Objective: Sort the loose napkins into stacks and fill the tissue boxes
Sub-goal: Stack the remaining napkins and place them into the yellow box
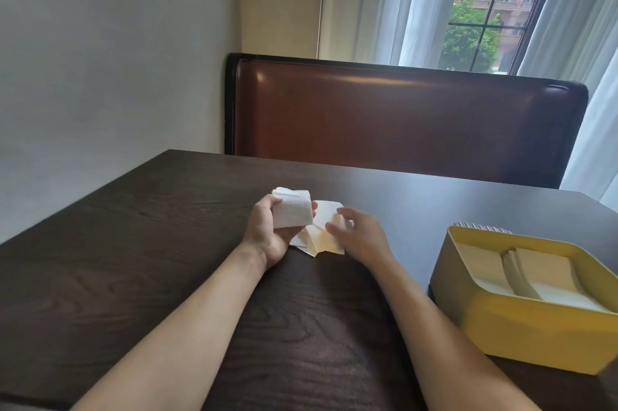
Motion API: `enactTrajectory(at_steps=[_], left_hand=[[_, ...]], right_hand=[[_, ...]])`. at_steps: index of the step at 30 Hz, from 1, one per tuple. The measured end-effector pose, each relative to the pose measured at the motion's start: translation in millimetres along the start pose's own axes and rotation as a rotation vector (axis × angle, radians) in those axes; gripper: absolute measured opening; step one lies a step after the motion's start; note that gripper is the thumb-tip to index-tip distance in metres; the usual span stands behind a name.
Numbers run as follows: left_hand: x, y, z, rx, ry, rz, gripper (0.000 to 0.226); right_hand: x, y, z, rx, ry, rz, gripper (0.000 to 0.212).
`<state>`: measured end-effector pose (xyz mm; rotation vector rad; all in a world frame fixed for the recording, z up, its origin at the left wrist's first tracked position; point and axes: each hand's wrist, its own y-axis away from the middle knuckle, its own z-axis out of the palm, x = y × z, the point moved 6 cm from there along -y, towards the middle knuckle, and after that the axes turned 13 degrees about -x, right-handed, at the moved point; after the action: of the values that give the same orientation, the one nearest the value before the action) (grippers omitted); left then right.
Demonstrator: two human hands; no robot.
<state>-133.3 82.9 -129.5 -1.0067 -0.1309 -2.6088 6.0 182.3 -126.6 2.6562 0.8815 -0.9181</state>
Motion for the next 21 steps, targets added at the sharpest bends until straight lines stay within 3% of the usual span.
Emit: enactTrajectory(at_steps=[2, 5, 9, 13, 17, 21], left_hand=[[-1, 2, 3, -0.05, 0.133, -0.023, 0.045], [1, 0, 2, -0.079, 0.227, -0.023, 0.036], [-1, 0, 3, -0.101, 0.205, -0.07, 0.023], [-1, -2, 4, -0.16, 0.163, -0.06, 0.047], [-1, -7, -1, -0.115, 0.193, -0.056, 0.037], [-5, -6, -1, -0.038, 0.061, -0.089, 0.039]], right_hand=[[-3, 0, 1, -0.031, 0.078, 0.01, 0.049], [1, 3, -3, 0.006, -0.078, 0.006, 0.05], [3, 10, -12, 0.119, -0.333, -0.02, 0.037], [3, 14, -16, 0.188, -0.411, -0.01, 0.023], [1, 21, -24, 0.281, -0.586, -0.003, 0.019], [3, 24, -22, 0.273, -0.651, 0.058, 0.011]])
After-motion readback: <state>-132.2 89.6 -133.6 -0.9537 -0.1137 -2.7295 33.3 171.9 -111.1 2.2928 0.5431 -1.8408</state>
